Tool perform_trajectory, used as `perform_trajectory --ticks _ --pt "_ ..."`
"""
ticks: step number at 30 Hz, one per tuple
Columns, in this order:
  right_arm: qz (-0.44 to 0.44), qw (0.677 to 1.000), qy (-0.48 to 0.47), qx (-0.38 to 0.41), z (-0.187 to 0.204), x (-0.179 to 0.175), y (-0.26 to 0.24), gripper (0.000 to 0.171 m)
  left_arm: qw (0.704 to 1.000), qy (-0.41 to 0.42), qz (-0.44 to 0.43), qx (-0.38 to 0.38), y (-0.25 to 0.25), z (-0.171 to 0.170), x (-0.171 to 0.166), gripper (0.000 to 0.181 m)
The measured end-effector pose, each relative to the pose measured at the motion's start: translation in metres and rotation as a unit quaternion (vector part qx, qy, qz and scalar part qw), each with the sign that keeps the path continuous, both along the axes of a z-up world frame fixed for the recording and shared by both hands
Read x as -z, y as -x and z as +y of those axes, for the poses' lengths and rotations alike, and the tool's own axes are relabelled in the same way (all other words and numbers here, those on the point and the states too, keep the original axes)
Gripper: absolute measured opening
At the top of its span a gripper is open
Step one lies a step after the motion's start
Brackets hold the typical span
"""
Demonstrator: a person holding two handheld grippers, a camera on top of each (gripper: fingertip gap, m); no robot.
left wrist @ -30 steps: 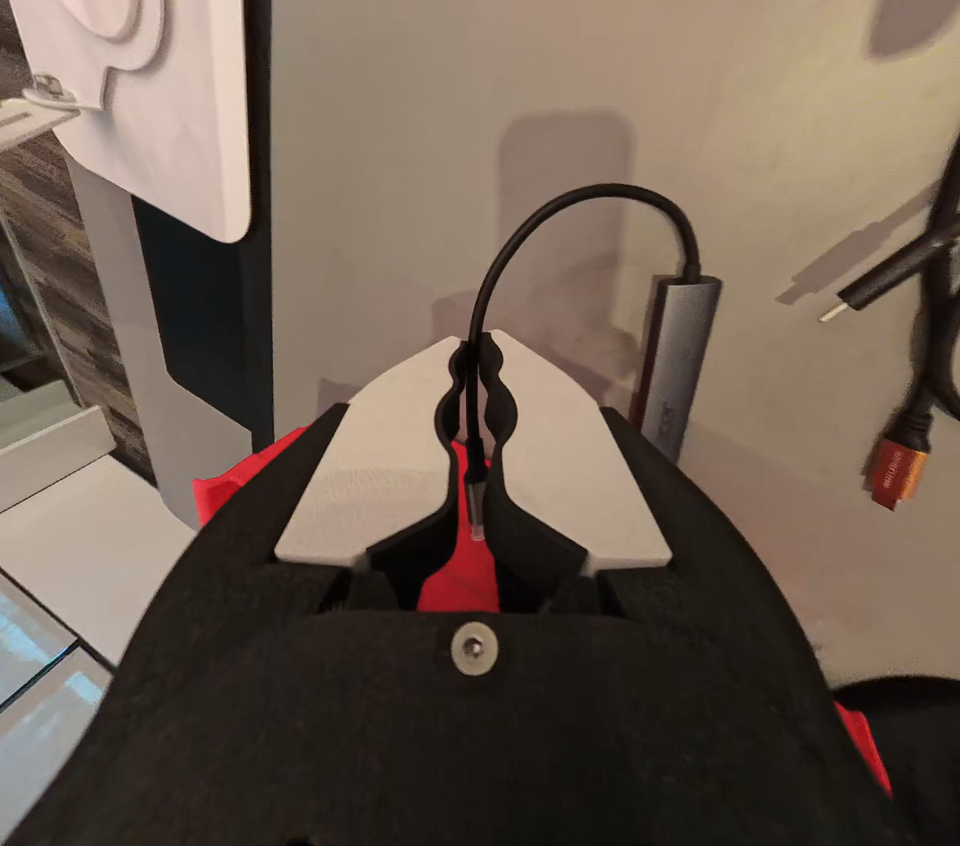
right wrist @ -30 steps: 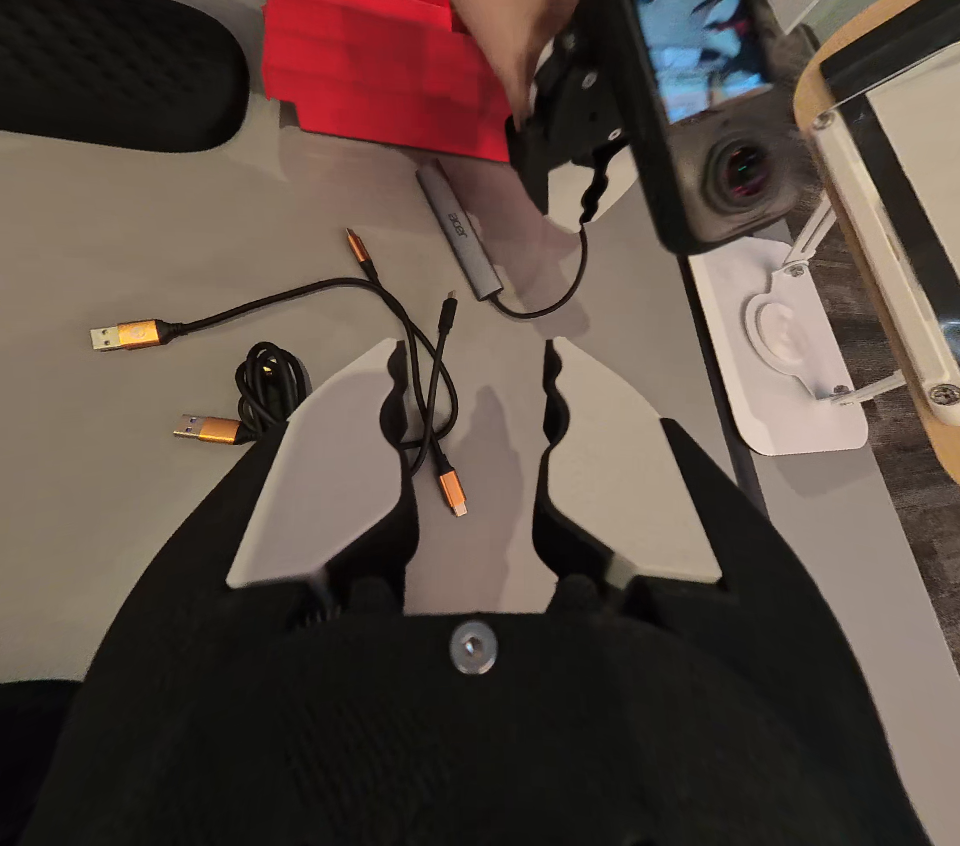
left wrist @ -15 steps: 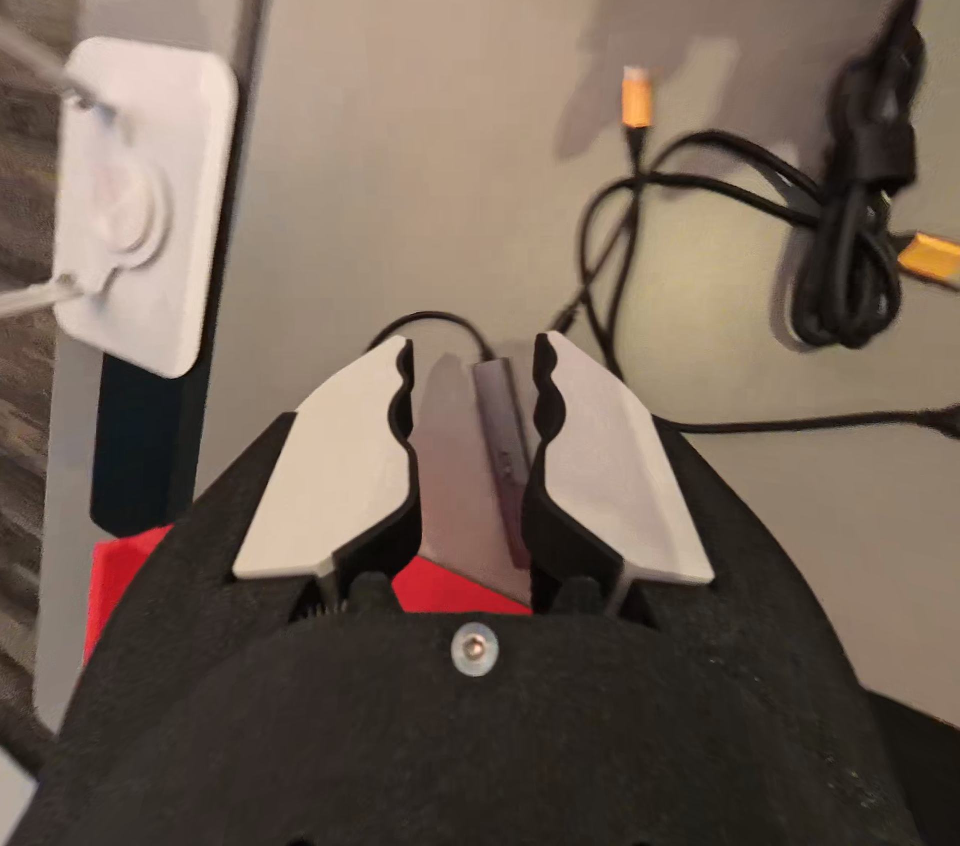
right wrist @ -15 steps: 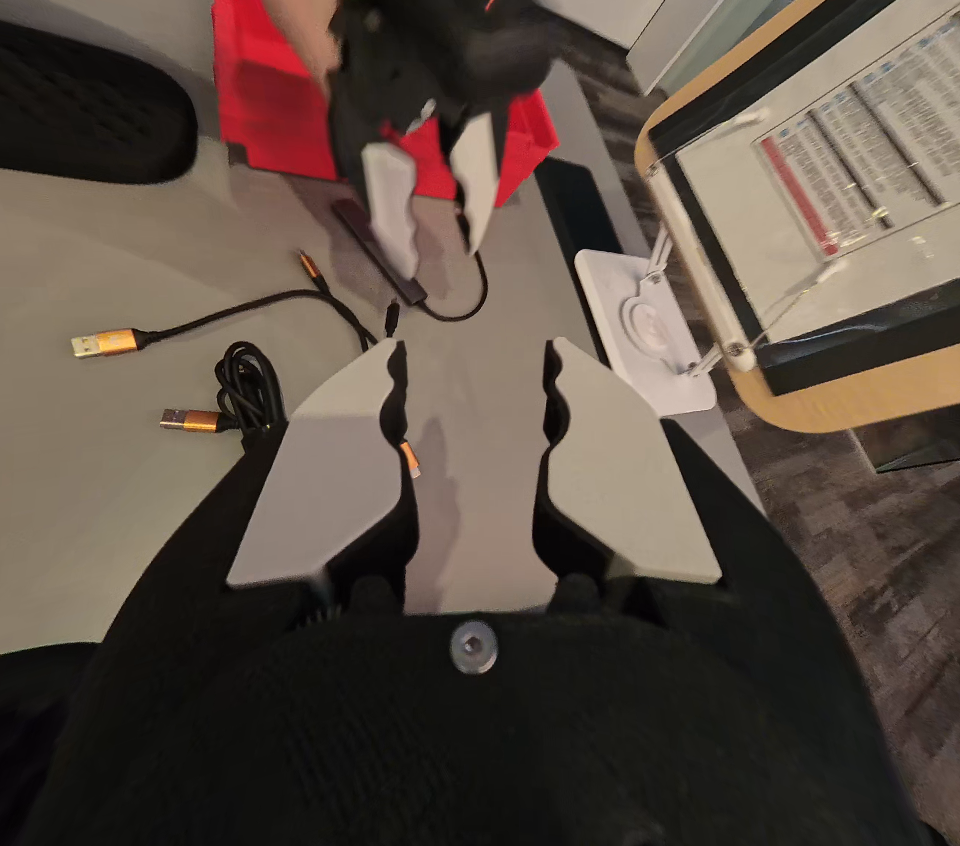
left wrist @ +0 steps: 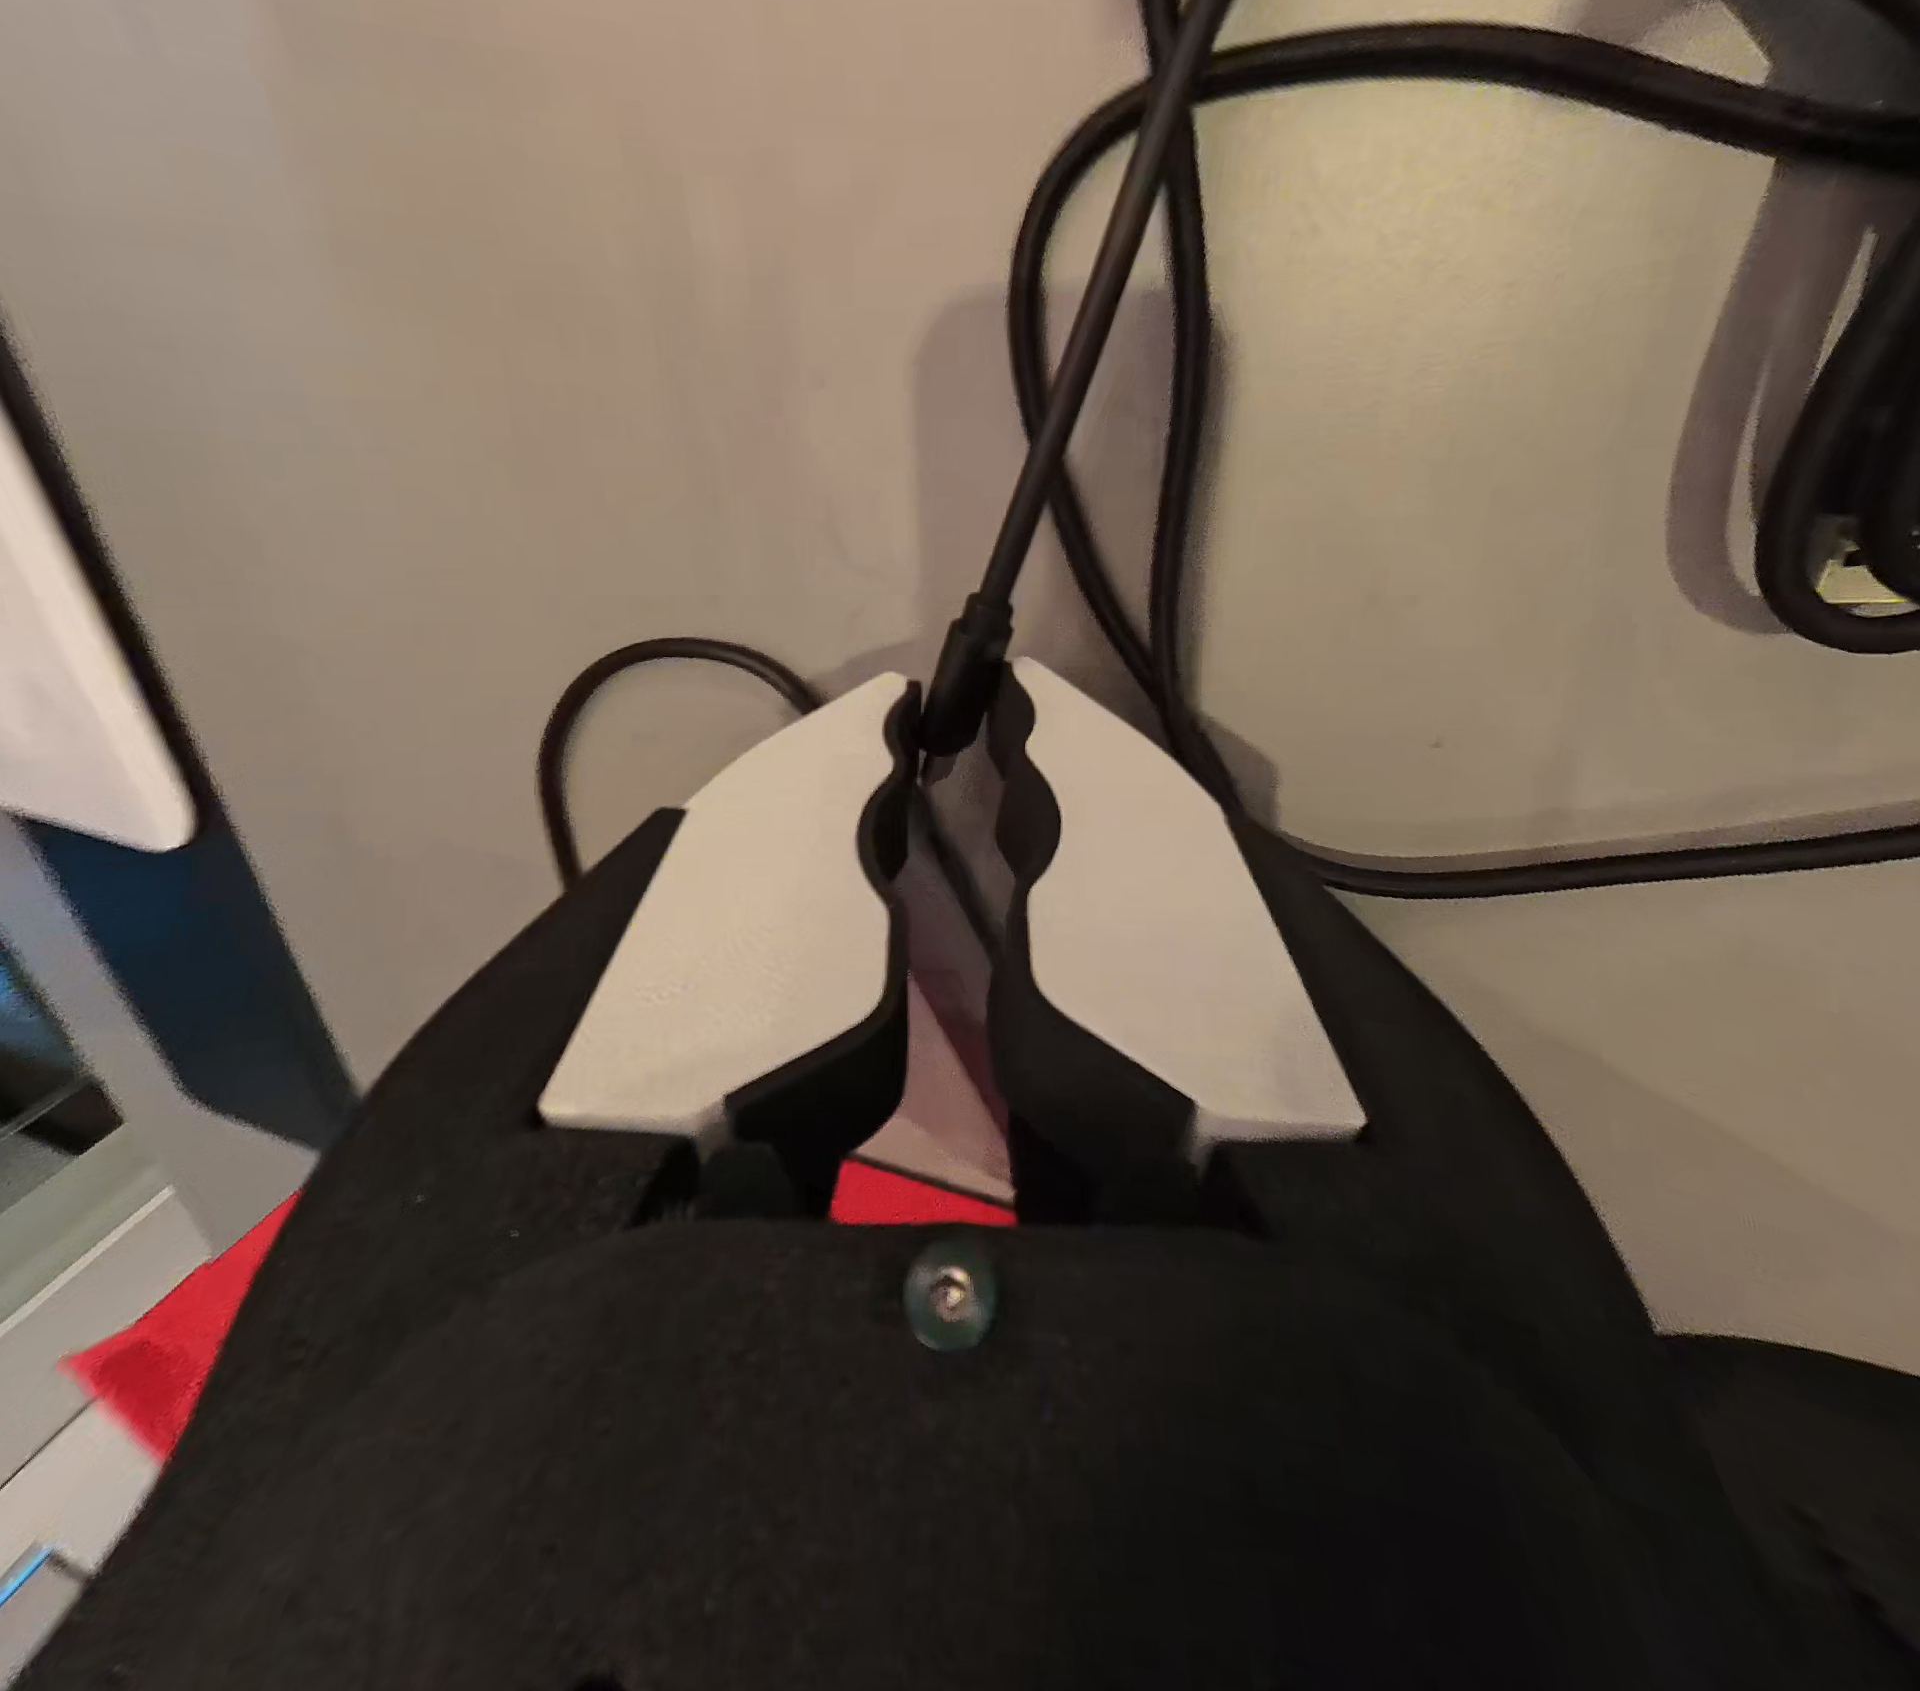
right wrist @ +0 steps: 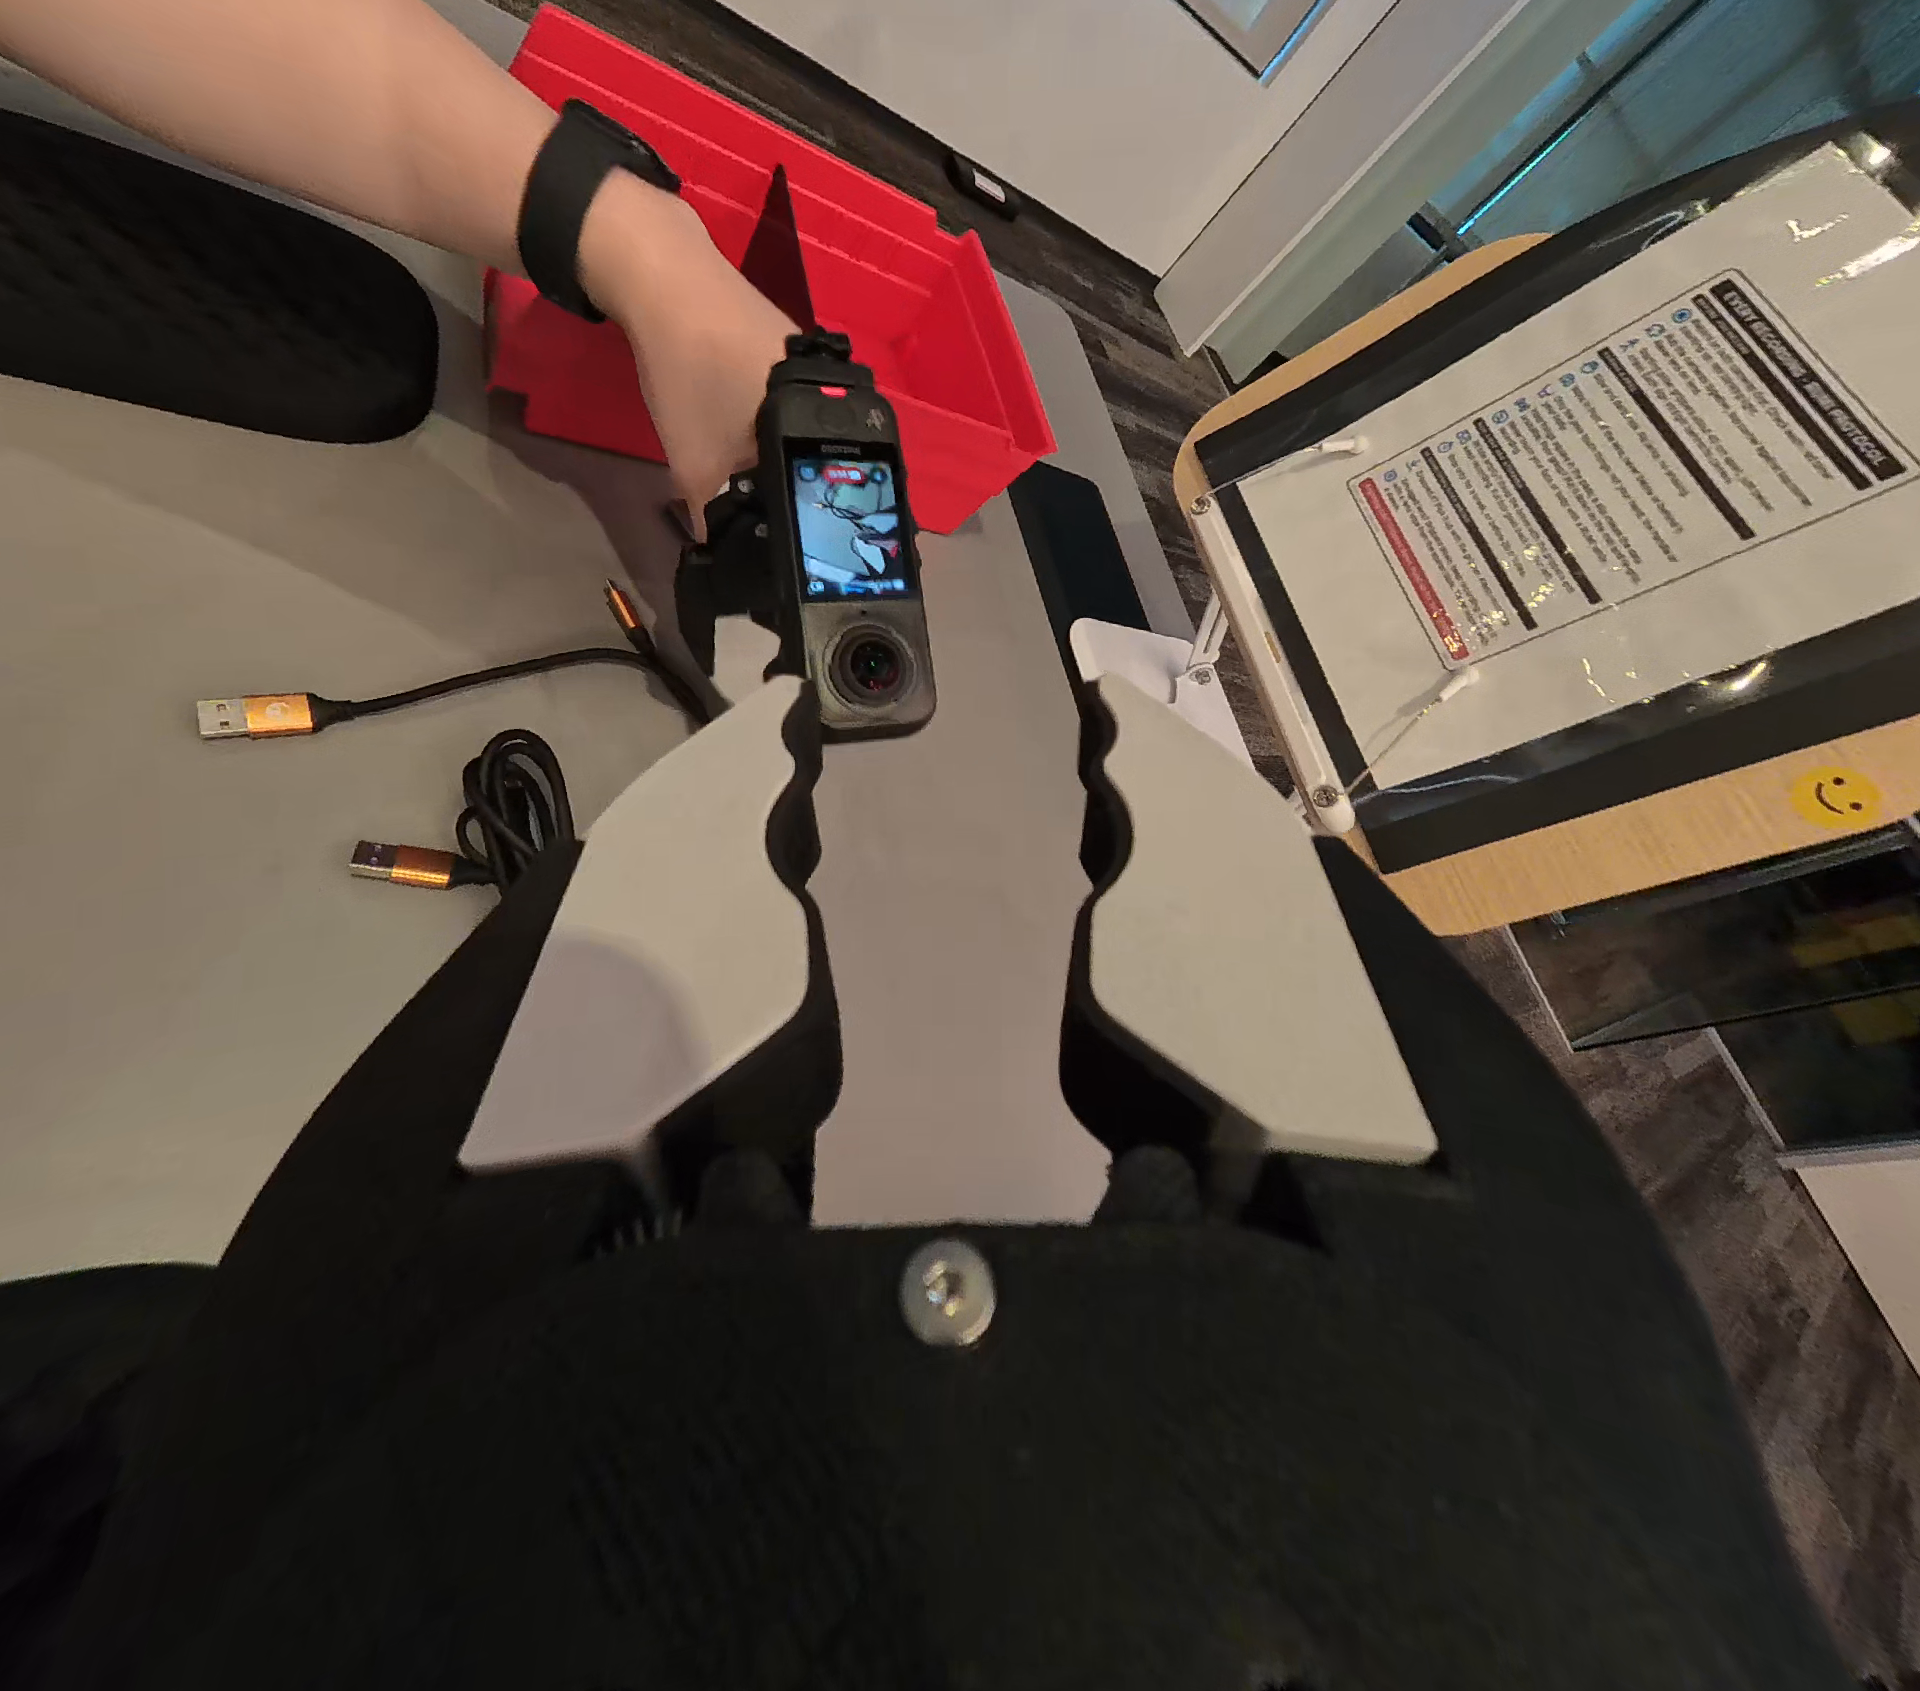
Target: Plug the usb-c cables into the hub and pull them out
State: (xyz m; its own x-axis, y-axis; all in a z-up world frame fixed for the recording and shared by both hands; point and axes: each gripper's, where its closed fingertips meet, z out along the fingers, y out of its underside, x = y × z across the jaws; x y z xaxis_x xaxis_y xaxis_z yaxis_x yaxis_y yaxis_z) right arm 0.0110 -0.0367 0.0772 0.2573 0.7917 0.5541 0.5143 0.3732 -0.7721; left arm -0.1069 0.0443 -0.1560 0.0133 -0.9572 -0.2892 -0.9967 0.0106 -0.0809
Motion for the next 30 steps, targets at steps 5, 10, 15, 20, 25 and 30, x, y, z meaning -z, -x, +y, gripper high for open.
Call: perform_trajectory --ticks 5,10,15,20,25,30 --pt "0.03 0.999 -0.018 0.008 0.003 -0.01 -0.009 0.047 0.99 -0.125 -0.061 0.008 -0.012 0.01 -0.052 0.011" --pt "0.114 0.993 -0.018 0.019 0.017 -0.033 -0.01 0.043 0.926 -0.344 -0.127 0.085 -0.025 0.006 -0.141 0.01" --pt "0.165 0.985 0.046 0.023 0.036 -0.033 -0.003 0.04 0.878 -0.429 -0.164 0.134 -0.031 -0.018 -0.185 0.008" --pt "0.142 0.972 0.161 -0.093 0.001 -0.015 0.03 0.034 0.858 -0.456 -0.204 0.119 -0.024 -0.016 -0.22 0.007" --pt "0.193 0.884 0.392 -0.165 -0.012 -0.017 0.08 0.044 0.825 -0.486 -0.262 0.122 -0.015 -0.03 -0.253 0.007" --pt "0.259 0.808 0.505 -0.158 0.019 -0.007 0.123 0.048 0.802 -0.52 -0.254 0.146 -0.009 -0.044 -0.266 0.006"
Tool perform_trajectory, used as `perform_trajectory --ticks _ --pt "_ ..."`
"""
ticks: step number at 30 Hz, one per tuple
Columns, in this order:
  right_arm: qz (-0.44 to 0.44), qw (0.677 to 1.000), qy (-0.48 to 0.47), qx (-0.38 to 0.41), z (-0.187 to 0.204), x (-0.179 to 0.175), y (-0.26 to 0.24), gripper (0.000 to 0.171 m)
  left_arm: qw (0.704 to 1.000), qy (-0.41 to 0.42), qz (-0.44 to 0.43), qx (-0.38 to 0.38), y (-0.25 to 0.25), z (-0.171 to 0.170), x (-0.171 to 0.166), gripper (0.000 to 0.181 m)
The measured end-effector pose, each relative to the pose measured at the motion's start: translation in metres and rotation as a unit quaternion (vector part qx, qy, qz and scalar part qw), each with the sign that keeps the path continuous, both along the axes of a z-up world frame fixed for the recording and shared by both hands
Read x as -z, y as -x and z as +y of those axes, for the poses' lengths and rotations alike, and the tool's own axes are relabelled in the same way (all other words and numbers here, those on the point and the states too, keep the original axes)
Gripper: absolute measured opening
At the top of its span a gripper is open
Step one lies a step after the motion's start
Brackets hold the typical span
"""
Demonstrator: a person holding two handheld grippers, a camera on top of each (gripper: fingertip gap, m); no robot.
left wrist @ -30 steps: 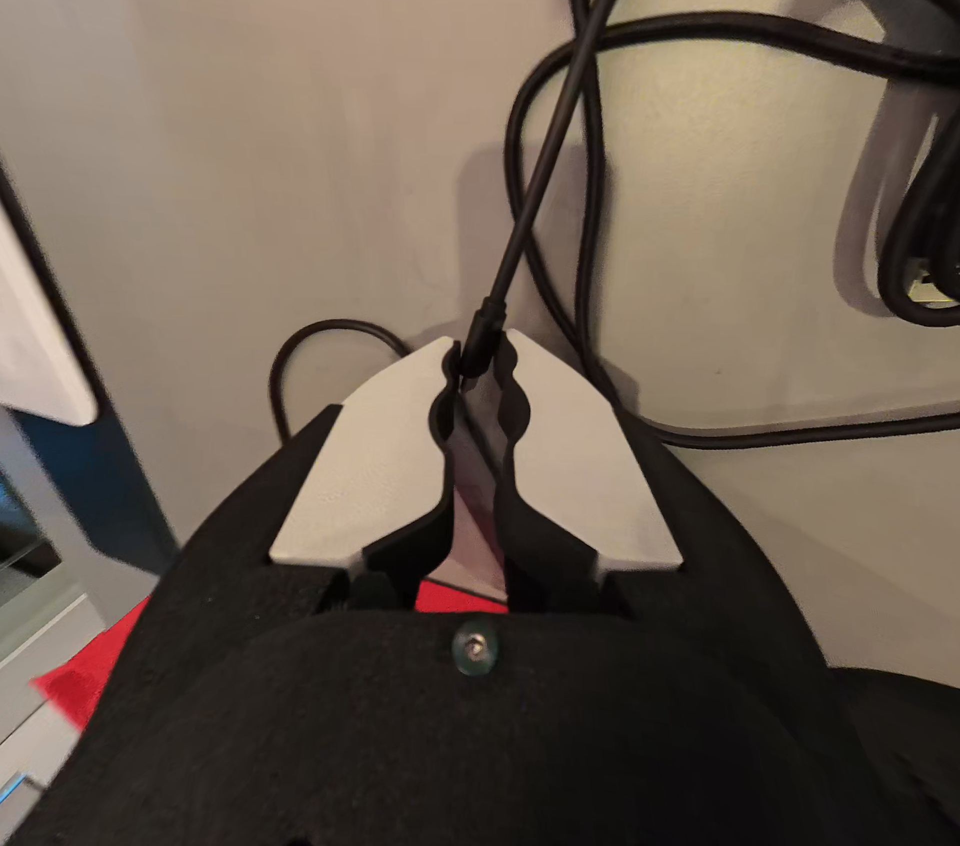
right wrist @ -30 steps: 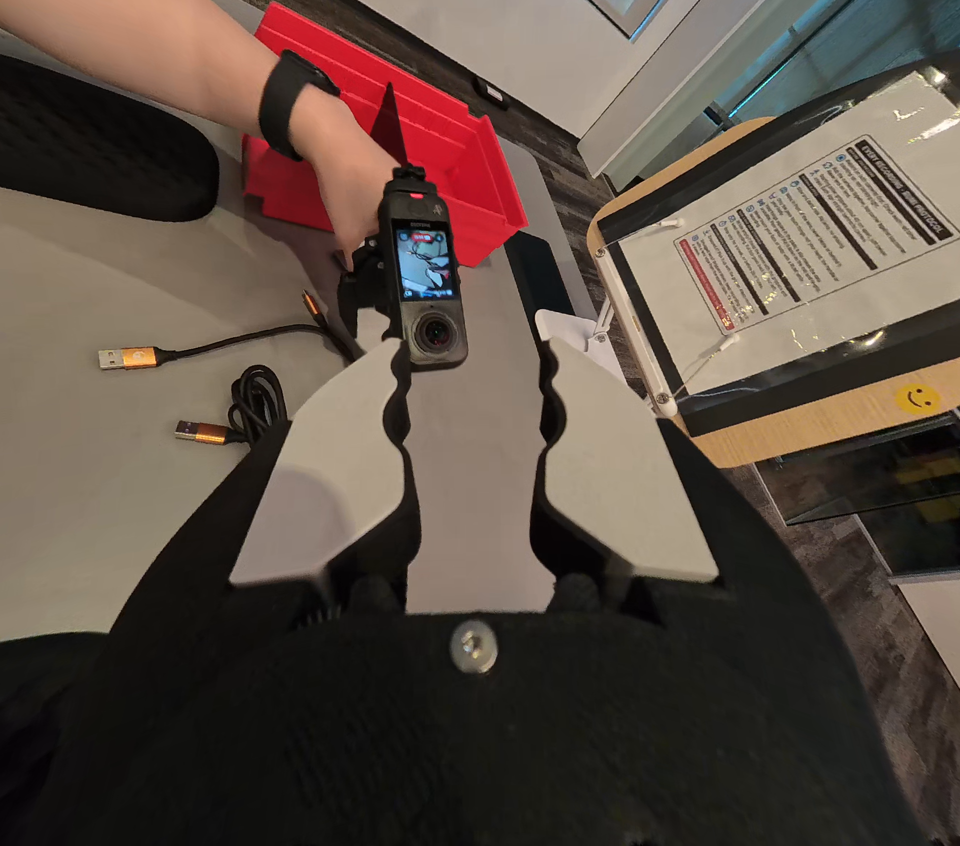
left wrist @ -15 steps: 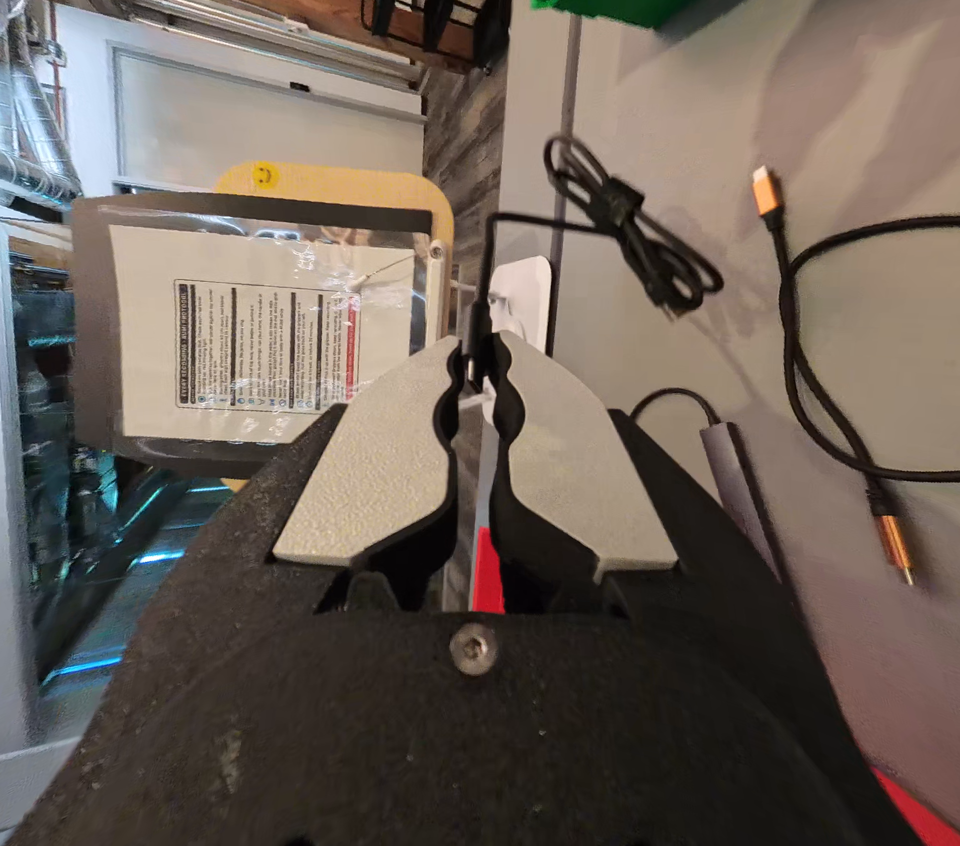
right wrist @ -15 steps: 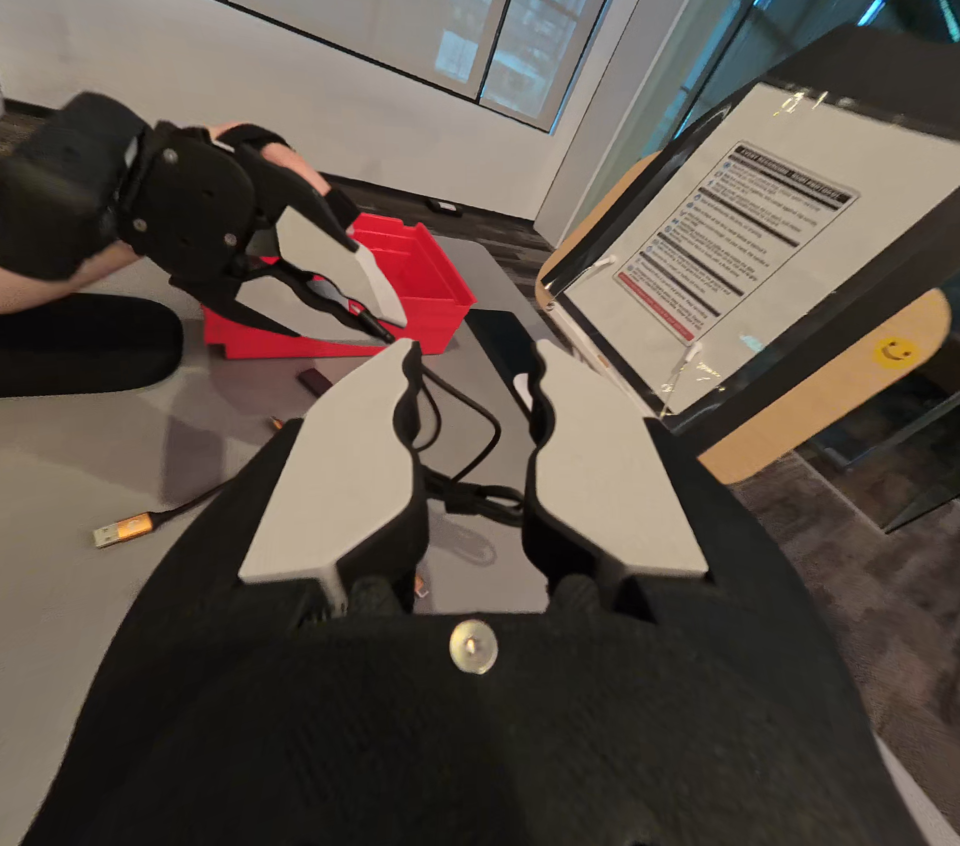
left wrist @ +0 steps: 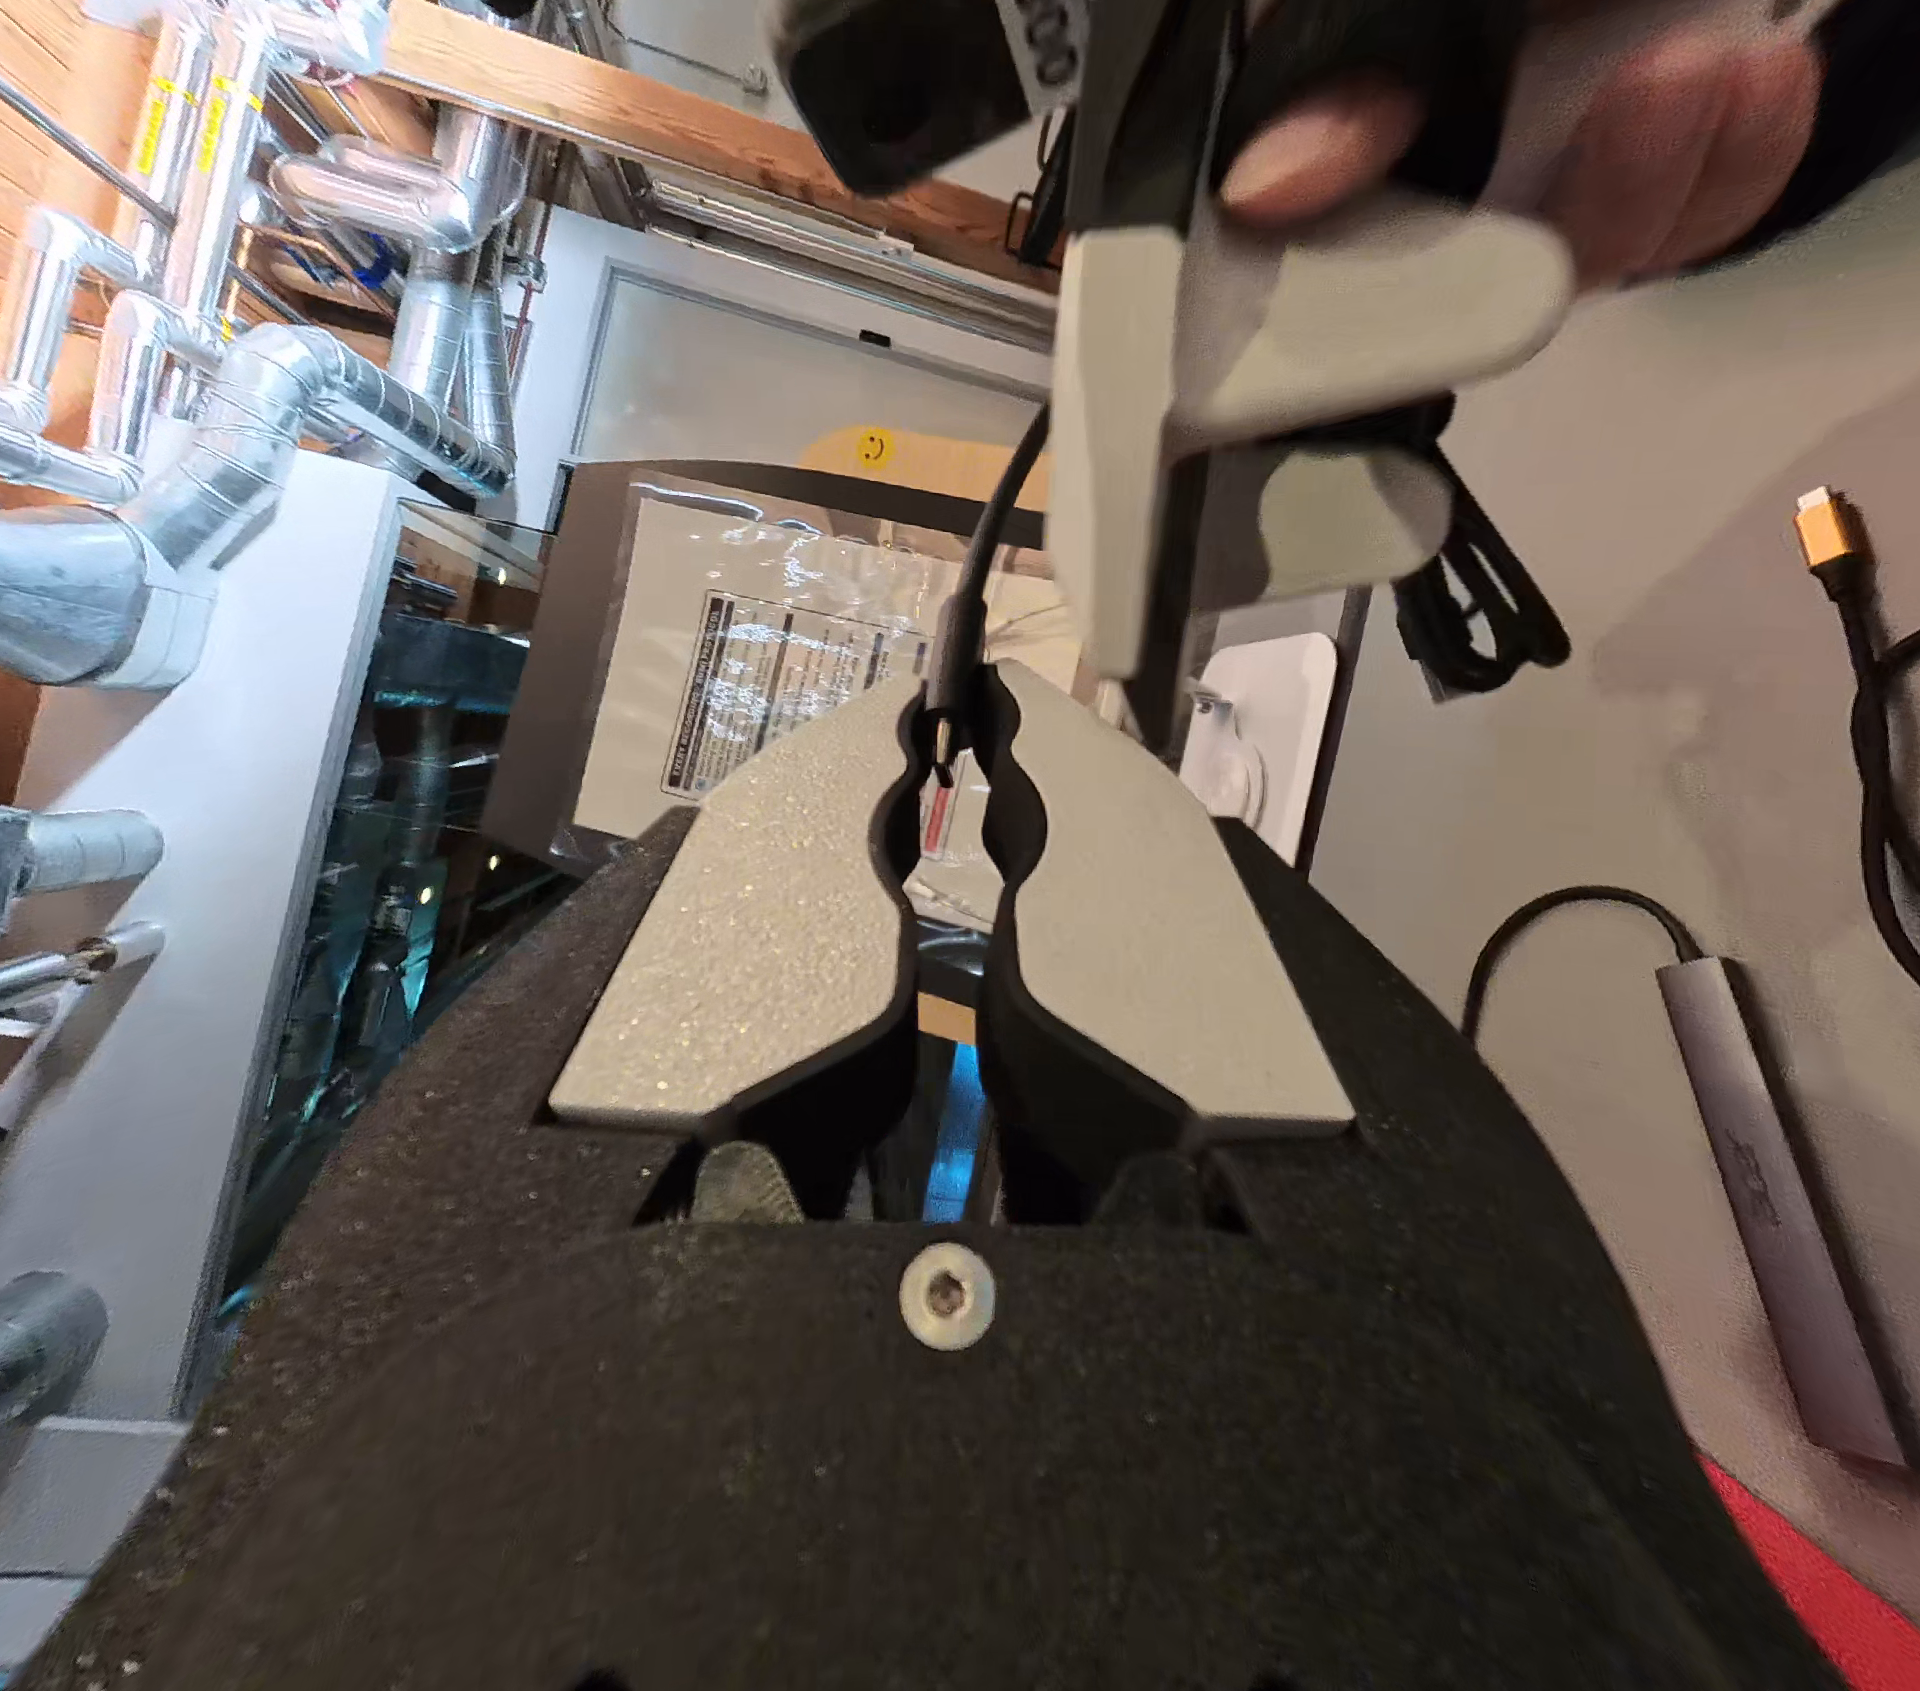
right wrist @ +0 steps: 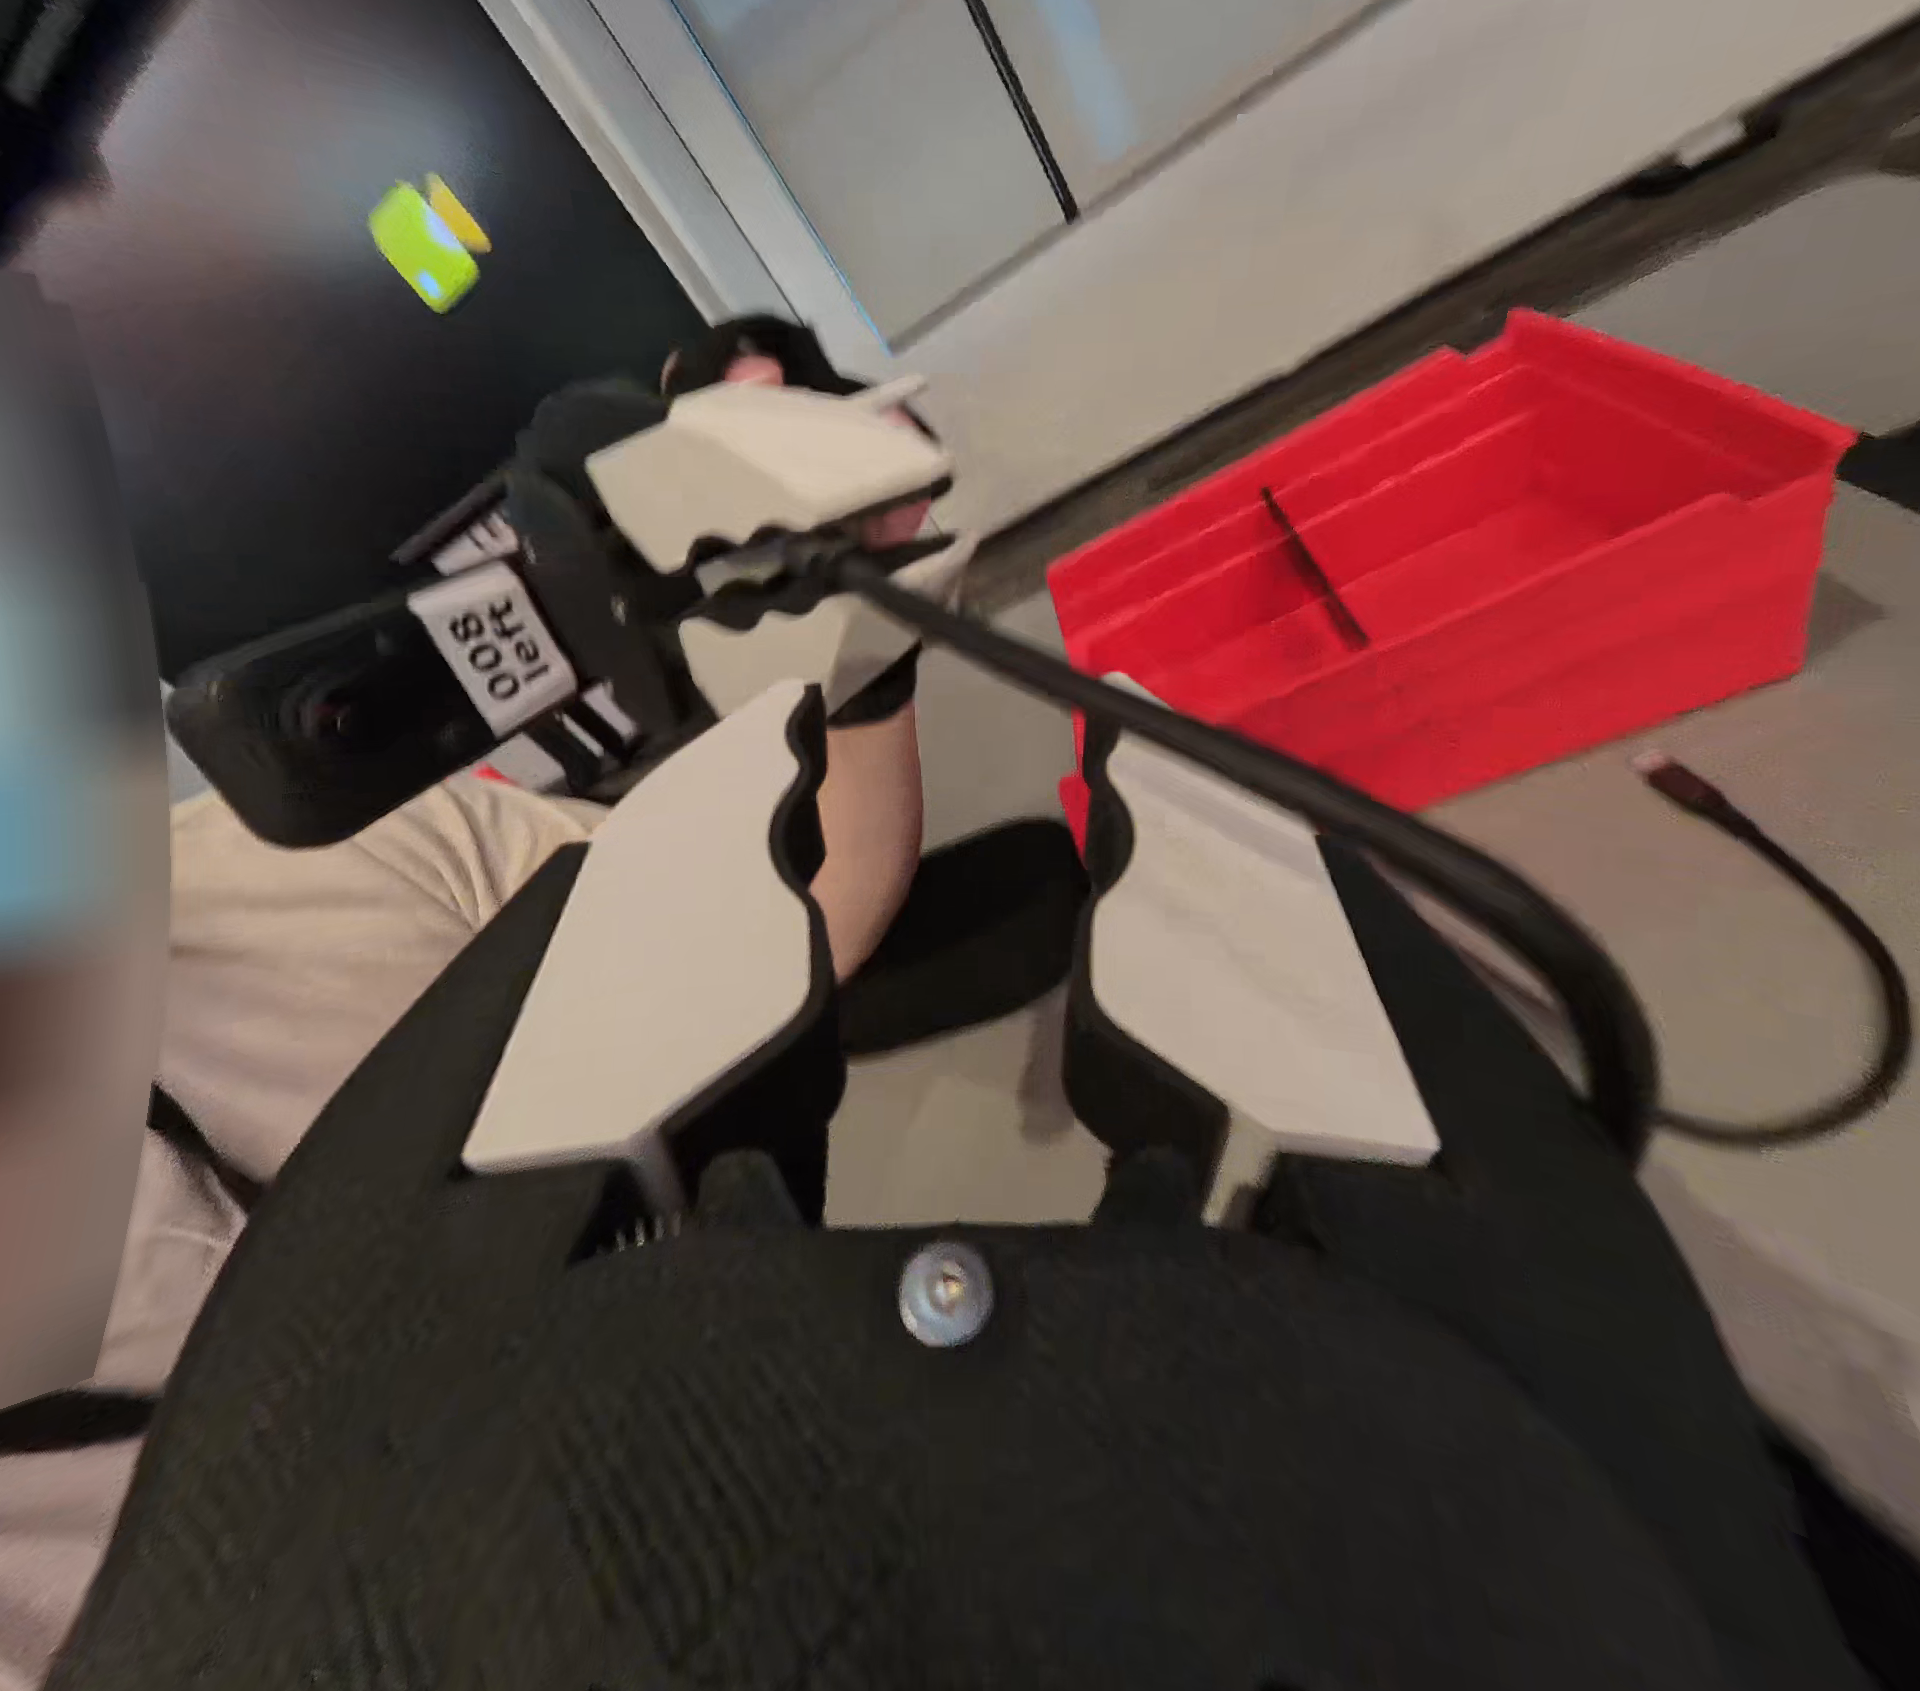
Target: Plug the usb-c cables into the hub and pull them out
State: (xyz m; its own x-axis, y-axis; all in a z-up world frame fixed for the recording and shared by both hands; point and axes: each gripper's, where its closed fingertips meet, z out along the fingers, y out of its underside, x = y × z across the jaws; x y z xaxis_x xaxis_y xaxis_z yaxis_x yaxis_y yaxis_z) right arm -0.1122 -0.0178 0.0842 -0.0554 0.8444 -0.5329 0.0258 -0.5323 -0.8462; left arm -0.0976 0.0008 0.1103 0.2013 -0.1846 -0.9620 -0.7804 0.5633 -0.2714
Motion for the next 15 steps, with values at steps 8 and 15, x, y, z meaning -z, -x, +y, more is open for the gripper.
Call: perform_trajectory --ticks 8,15 --pt "0.173 0.983 -0.055 -0.011 -0.005 -0.044 -0.006 0.019 0.999 -0.016 -0.015 0.029 0.008 -0.015 -0.015 0.006" --pt "0.189 0.978 -0.08 -0.044 -0.017 -0.049 -0.01 0.007 0.997 0.01 -0.035 0.064 0.005 -0.022 -0.015 0.006"
